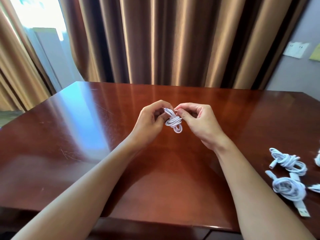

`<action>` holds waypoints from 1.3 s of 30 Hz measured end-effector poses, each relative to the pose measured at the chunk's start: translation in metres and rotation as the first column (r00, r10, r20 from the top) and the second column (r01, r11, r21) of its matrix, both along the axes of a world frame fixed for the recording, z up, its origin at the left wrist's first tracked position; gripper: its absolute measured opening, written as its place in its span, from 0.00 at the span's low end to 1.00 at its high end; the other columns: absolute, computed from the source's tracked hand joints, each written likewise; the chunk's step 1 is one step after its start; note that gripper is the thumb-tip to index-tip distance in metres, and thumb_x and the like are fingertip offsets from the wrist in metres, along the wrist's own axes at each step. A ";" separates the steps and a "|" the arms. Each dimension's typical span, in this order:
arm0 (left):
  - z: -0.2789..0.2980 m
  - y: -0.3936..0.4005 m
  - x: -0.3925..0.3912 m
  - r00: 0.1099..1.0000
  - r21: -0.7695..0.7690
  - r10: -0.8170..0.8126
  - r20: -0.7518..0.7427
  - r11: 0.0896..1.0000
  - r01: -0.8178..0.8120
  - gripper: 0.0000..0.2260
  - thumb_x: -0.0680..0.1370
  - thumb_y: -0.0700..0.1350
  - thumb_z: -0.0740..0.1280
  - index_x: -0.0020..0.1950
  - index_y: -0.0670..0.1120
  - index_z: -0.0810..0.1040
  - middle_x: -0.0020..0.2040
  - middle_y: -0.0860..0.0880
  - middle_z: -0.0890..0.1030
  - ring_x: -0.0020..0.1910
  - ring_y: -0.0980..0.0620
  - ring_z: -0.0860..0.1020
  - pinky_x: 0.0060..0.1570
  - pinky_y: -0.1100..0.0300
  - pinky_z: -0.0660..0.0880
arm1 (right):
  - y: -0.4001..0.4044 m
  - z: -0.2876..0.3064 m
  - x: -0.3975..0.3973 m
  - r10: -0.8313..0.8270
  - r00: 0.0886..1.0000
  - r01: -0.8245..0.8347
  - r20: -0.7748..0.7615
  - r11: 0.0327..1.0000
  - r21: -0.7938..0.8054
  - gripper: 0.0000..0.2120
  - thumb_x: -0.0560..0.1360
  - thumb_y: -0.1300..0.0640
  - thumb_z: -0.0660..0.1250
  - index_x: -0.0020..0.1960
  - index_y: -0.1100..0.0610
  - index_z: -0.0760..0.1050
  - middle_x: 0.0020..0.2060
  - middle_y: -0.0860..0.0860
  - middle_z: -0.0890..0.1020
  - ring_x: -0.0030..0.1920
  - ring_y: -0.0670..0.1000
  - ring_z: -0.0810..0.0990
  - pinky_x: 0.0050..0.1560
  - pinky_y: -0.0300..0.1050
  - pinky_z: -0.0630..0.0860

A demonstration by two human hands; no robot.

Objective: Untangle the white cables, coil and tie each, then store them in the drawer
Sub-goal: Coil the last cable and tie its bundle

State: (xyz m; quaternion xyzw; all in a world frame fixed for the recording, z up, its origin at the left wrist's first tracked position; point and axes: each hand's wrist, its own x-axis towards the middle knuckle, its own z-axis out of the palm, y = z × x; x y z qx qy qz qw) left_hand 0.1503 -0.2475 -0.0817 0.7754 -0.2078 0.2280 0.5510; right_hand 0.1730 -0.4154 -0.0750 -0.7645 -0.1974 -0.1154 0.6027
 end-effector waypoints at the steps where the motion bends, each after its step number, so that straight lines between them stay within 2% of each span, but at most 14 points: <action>1: 0.000 0.000 0.000 1.000 -0.016 0.010 -0.010 1.000 -0.011 0.11 0.77 0.27 0.64 0.49 0.41 0.79 0.46 0.44 0.80 0.41 0.52 0.81 0.42 0.62 0.75 | 0.000 0.001 -0.002 0.023 1.000 -0.022 -0.008 1.000 0.009 0.07 0.79 0.63 0.70 0.47 0.53 0.85 0.43 0.51 0.87 0.45 0.47 0.85 0.51 0.42 0.81; 6: 0.002 -0.001 -0.001 0.999 -0.065 -0.009 -0.037 0.998 0.006 0.12 0.78 0.26 0.64 0.50 0.43 0.77 0.46 0.41 0.78 0.41 0.51 0.81 0.41 0.61 0.75 | -0.003 0.004 -0.004 0.135 0.981 -0.126 -0.140 0.990 0.069 0.08 0.80 0.63 0.68 0.47 0.53 0.83 0.41 0.48 0.87 0.43 0.44 0.84 0.48 0.35 0.77; 9: 0.004 0.001 0.000 0.999 -0.126 0.002 -0.046 0.992 -0.008 0.09 0.78 0.29 0.65 0.51 0.42 0.73 0.45 0.44 0.77 0.40 0.51 0.79 0.41 0.59 0.76 | -0.004 0.002 -0.005 0.195 0.951 -0.182 -0.242 0.980 0.078 0.06 0.80 0.62 0.68 0.53 0.56 0.83 0.44 0.50 0.86 0.45 0.44 0.84 0.48 0.36 0.77; 13: 0.000 -0.003 0.001 0.998 -0.094 0.047 -0.030 0.994 -0.050 0.07 0.78 0.28 0.65 0.50 0.39 0.74 0.43 0.49 0.77 0.38 0.54 0.79 0.39 0.63 0.75 | 0.002 0.001 -0.011 0.319 0.881 -0.224 -0.350 0.932 0.284 0.09 0.80 0.62 0.66 0.58 0.63 0.81 0.47 0.56 0.85 0.48 0.51 0.84 0.50 0.43 0.82; 17: -0.004 -0.002 0.005 0.991 -0.135 0.135 0.013 0.982 -0.132 0.06 0.77 0.29 0.68 0.49 0.39 0.79 0.44 0.46 0.82 0.41 0.51 0.83 0.43 0.58 0.79 | 0.010 0.001 -0.012 0.344 0.854 -0.135 -0.391 0.871 0.472 0.08 0.79 0.63 0.67 0.57 0.64 0.80 0.45 0.55 0.85 0.44 0.50 0.84 0.42 0.41 0.81; 21: -0.007 -0.003 0.004 0.990 -0.026 0.130 0.047 0.991 -0.129 0.12 0.79 0.29 0.64 0.56 0.41 0.84 0.51 0.47 0.84 0.49 0.54 0.83 0.50 0.62 0.78 | 0.015 0.000 -0.011 0.281 0.850 0.043 -0.446 0.807 0.590 0.05 0.77 0.63 0.70 0.52 0.60 0.82 0.43 0.55 0.87 0.42 0.50 0.86 0.40 0.42 0.82; 25: -0.001 0.000 0.004 0.998 -0.031 0.041 -0.045 0.999 -0.042 0.09 0.79 0.31 0.66 0.57 0.37 0.82 0.51 0.43 0.84 0.48 0.58 0.82 0.51 0.65 0.77 | 0.009 0.001 -0.008 0.209 0.859 0.111 -0.467 0.814 0.570 0.12 0.73 0.63 0.74 0.56 0.59 0.77 0.43 0.56 0.86 0.40 0.51 0.86 0.42 0.45 0.82; 28: 0.001 0.001 0.003 0.993 -0.064 0.035 -0.113 0.997 -0.043 0.04 0.77 0.32 0.70 0.51 0.36 0.82 0.47 0.40 0.85 0.44 0.55 0.82 0.49 0.61 0.79 | 0.006 -0.001 -0.008 0.170 0.891 0.059 -0.420 0.876 0.478 0.06 0.73 0.64 0.74 0.50 0.60 0.81 0.42 0.56 0.87 0.41 0.52 0.86 0.39 0.43 0.82; 30: -0.001 0.001 0.005 0.988 -0.058 0.092 -0.126 0.993 -0.100 0.03 0.76 0.33 0.71 0.47 0.39 0.82 0.43 0.42 0.84 0.41 0.55 0.81 0.47 0.58 0.79 | 0.008 -0.004 -0.007 0.127 0.914 0.050 -0.385 0.907 0.419 0.05 0.74 0.63 0.74 0.50 0.61 0.81 0.42 0.56 0.87 0.42 0.52 0.86 0.42 0.44 0.82; 32: -0.005 0.002 0.007 0.978 -0.012 0.186 -0.090 0.982 -0.188 0.05 0.76 0.34 0.71 0.44 0.43 0.82 0.40 0.48 0.85 0.38 0.55 0.82 0.44 0.57 0.79 | 0.014 -0.005 -0.009 0.127 0.917 0.038 -0.378 0.916 0.399 0.07 0.79 0.59 0.70 0.55 0.60 0.81 0.45 0.55 0.87 0.44 0.52 0.87 0.45 0.49 0.83; 35: -0.007 -0.001 0.004 0.965 0.104 0.261 -0.007 0.960 -0.259 0.05 0.75 0.35 0.70 0.41 0.44 0.79 0.36 0.50 0.83 0.35 0.52 0.81 0.38 0.56 0.77 | 0.028 -0.008 -0.015 0.236 0.897 -0.090 -0.373 0.925 0.369 0.12 0.81 0.52 0.67 0.61 0.57 0.78 0.49 0.56 0.85 0.45 0.53 0.85 0.44 0.55 0.84; 37: -0.008 -0.003 0.002 0.959 0.147 0.283 0.023 0.948 -0.284 0.06 0.75 0.34 0.68 0.41 0.43 0.76 0.35 0.50 0.82 0.35 0.52 0.79 0.36 0.55 0.76 | 0.033 -0.012 -0.015 0.185 0.929 -0.089 -0.320 0.952 0.293 0.10 0.82 0.52 0.66 0.60 0.56 0.77 0.48 0.60 0.83 0.41 0.54 0.83 0.37 0.49 0.83; 39: -0.007 -0.004 0.003 0.957 0.124 0.289 0.020 0.949 -0.289 0.08 0.76 0.33 0.68 0.41 0.44 0.74 0.38 0.50 0.84 0.38 0.53 0.82 0.39 0.54 0.79 | 0.031 -0.013 -0.011 0.101 0.953 -0.026 -0.285 0.966 0.257 0.09 0.83 0.52 0.64 0.58 0.56 0.76 0.44 0.60 0.80 0.35 0.51 0.79 0.31 0.42 0.77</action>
